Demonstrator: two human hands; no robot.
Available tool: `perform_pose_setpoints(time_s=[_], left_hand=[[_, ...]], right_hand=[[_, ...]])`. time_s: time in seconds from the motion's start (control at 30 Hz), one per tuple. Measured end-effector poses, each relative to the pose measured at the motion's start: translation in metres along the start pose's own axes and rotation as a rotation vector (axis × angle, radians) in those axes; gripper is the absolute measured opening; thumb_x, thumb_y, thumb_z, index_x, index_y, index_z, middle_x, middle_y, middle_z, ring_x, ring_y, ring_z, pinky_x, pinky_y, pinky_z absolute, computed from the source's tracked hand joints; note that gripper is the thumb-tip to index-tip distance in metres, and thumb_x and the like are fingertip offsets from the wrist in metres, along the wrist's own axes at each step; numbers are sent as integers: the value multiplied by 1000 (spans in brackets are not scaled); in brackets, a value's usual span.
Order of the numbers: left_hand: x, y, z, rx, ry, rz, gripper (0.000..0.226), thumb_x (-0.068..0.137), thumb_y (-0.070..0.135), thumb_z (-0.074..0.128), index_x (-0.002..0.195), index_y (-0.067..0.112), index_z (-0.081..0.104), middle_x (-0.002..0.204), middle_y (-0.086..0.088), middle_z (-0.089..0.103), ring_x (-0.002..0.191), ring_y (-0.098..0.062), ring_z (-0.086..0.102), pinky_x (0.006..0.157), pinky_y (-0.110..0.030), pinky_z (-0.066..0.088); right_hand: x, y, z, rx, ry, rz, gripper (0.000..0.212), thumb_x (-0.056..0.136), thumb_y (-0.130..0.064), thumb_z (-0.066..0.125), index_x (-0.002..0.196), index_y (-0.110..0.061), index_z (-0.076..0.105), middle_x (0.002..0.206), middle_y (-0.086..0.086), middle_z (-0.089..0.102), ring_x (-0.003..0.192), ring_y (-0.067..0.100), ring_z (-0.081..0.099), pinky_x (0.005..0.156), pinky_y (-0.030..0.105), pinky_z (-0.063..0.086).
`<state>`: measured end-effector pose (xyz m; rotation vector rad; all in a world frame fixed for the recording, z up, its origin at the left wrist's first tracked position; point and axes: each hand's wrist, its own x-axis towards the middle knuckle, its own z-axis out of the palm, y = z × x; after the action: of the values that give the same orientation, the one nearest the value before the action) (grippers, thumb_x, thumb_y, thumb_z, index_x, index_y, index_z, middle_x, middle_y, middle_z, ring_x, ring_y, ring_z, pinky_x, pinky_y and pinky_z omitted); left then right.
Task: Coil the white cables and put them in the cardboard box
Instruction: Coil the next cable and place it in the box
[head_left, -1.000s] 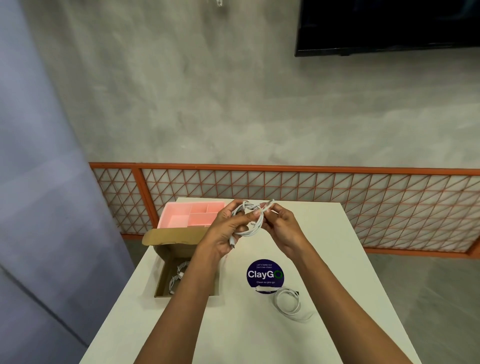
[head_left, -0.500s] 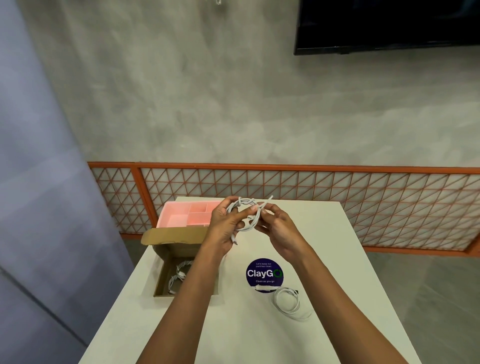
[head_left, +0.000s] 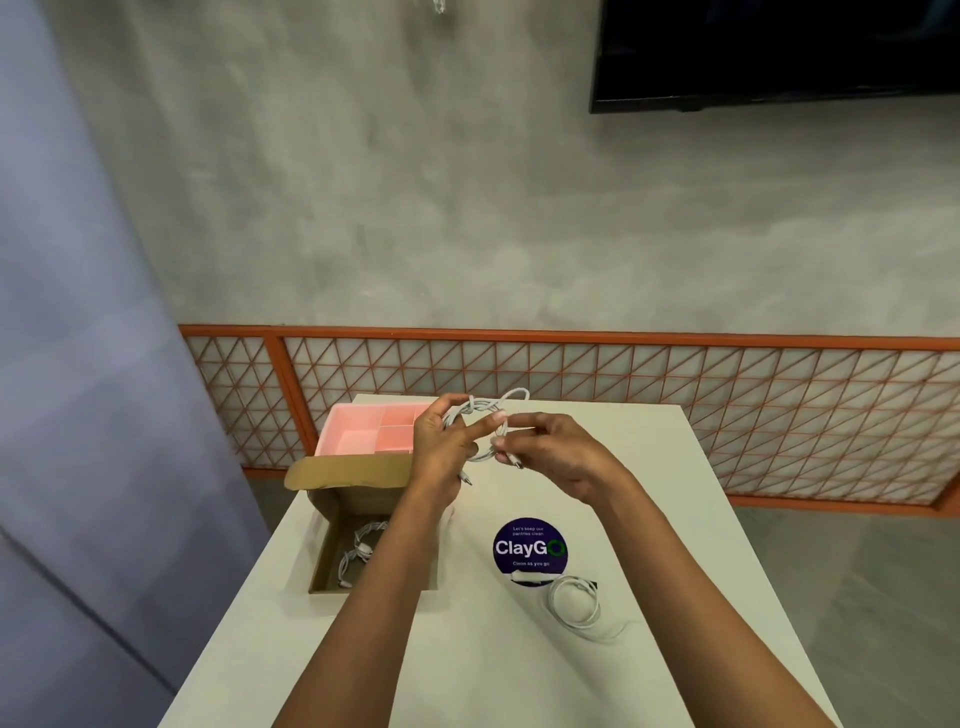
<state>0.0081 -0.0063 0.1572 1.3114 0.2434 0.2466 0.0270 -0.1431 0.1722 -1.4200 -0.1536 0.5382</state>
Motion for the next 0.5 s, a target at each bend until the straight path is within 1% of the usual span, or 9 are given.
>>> perform_pose_setpoints(time_s=[0.03, 0.1, 0.17, 0.23, 0.27, 0.33, 0.37, 0.43, 0.5], left_hand=[[0, 0, 0, 9, 1, 8, 33, 67, 1, 81, 90, 15, 63, 99, -19, 70, 89, -38, 66, 79, -60, 51], [0, 1, 1, 26, 12, 28, 33, 66, 1, 81, 91, 14, 62, 99, -19, 70, 90, -38, 67, 78, -56, 53], [0, 2, 1, 17, 57, 47, 34, 68, 0, 80, 94, 12, 61, 93, -13, 71, 86, -31, 68, 72, -42, 55], [1, 5, 0, 9, 115, 62, 35, 70, 1, 79, 97, 12, 60, 83, -3, 68, 74, -19, 63, 63, -31, 50], [2, 5, -1, 8, 132, 70, 34, 70, 2, 79, 96, 13, 60, 81, -1, 67, 71, -16, 60, 60, -29, 46], [5, 3, -3, 26, 149, 86, 32, 70, 4, 80, 93, 16, 61, 82, -2, 67, 72, -18, 60, 59, -30, 45], [7, 1, -4, 41, 166, 95, 31, 70, 5, 80, 91, 17, 61, 82, -3, 68, 74, -19, 61, 58, -30, 46], [8, -2, -5, 58, 212, 106, 29, 71, 6, 80, 92, 16, 62, 86, -6, 69, 77, -22, 64, 60, -32, 49], [8, -5, -6, 94, 246, 123, 30, 72, 8, 80, 97, 13, 63, 92, -8, 70, 82, -22, 67, 64, -32, 52]], right_hand=[[-1, -3, 0, -6, 26, 14, 49, 80, 6, 68, 125, 9, 48, 99, 19, 64, 71, 19, 66, 65, 21, 56], [-6, -10, 2, -45, 70, 44, 47, 78, 7, 70, 119, 8, 47, 100, 24, 63, 71, 24, 66, 67, 24, 56], [-11, -17, 4, -96, 53, 81, 41, 79, 7, 70, 113, 3, 48, 94, 22, 65, 71, 24, 66, 67, 24, 56], [-15, -21, 4, -186, -5, 108, 34, 82, 5, 68, 111, 1, 50, 85, 16, 65, 70, 22, 65, 65, 23, 55], [-17, -22, 4, -260, -34, 111, 31, 84, 4, 66, 112, 2, 53, 82, 13, 63, 70, 20, 62, 66, 23, 54], [-23, -26, 5, -477, -116, 89, 24, 89, 0, 60, 112, 3, 60, 76, 7, 58, 69, 16, 55, 64, 24, 49], [-26, -28, 7, -584, -161, 73, 21, 91, -2, 56, 111, 1, 63, 74, 4, 55, 67, 14, 50, 63, 24, 46], [-32, -33, 10, -755, -205, 48, 19, 94, -5, 51, 108, -2, 64, 73, 3, 51, 66, 13, 45, 66, 26, 40], [-37, -37, 12, -852, -228, 20, 16, 95, -7, 49, 104, -5, 62, 75, 3, 50, 68, 14, 45, 70, 28, 37]])
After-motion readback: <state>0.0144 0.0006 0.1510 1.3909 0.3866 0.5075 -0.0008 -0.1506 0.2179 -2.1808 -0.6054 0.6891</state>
